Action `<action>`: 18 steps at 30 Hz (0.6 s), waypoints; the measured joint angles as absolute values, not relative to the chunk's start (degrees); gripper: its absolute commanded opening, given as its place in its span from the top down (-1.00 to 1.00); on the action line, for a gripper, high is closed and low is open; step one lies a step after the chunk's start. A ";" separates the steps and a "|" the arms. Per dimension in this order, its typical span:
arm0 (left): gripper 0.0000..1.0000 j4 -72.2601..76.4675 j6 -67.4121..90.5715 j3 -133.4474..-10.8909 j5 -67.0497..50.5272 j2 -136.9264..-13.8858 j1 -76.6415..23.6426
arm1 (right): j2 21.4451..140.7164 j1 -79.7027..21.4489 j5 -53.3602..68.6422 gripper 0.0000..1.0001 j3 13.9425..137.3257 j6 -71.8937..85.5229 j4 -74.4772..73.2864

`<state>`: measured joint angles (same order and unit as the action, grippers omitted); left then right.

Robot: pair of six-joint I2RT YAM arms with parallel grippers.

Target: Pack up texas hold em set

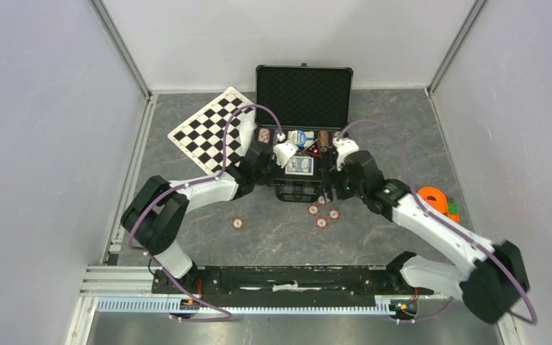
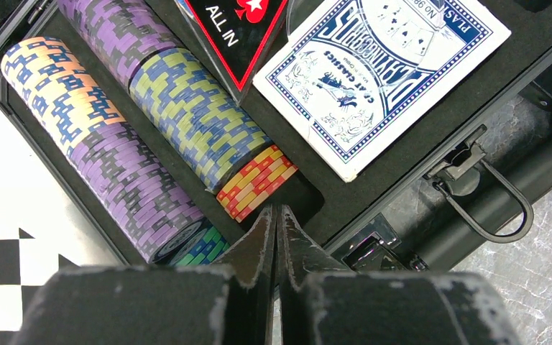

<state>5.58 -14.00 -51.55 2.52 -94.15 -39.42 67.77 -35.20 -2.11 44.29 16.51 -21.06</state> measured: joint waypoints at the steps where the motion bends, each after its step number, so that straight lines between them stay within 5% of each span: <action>1: 0.86 5.58 -14.00 -51.55 2.50 -94.15 -39.42 | 64.66 -35.16 -3.68 -0.73 43.55 16.05 -21.08; 3: 0.86 5.58 -14.00 -51.55 2.52 -94.15 -39.42 | 57.78 -35.14 -7.49 -0.57 41.67 14.85 -19.25; 4: 0.86 5.58 -14.00 -51.55 2.55 -94.15 -39.40 | 55.31 -35.14 -8.75 -0.91 40.62 14.26 -18.13; 10: 0.86 5.61 -14.00 -51.55 2.70 -94.15 -39.42 | 45.39 -34.81 -11.38 -0.96 31.22 11.57 -15.55; 18: 0.86 5.61 -14.00 -51.55 2.90 -94.15 -39.42 | 65.32 -34.83 -12.08 -0.96 41.65 12.08 -30.44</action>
<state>5.61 -14.00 -51.55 2.90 -94.15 -39.42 65.32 -34.83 -12.08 41.65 12.08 -30.44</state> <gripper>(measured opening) 0.070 0.979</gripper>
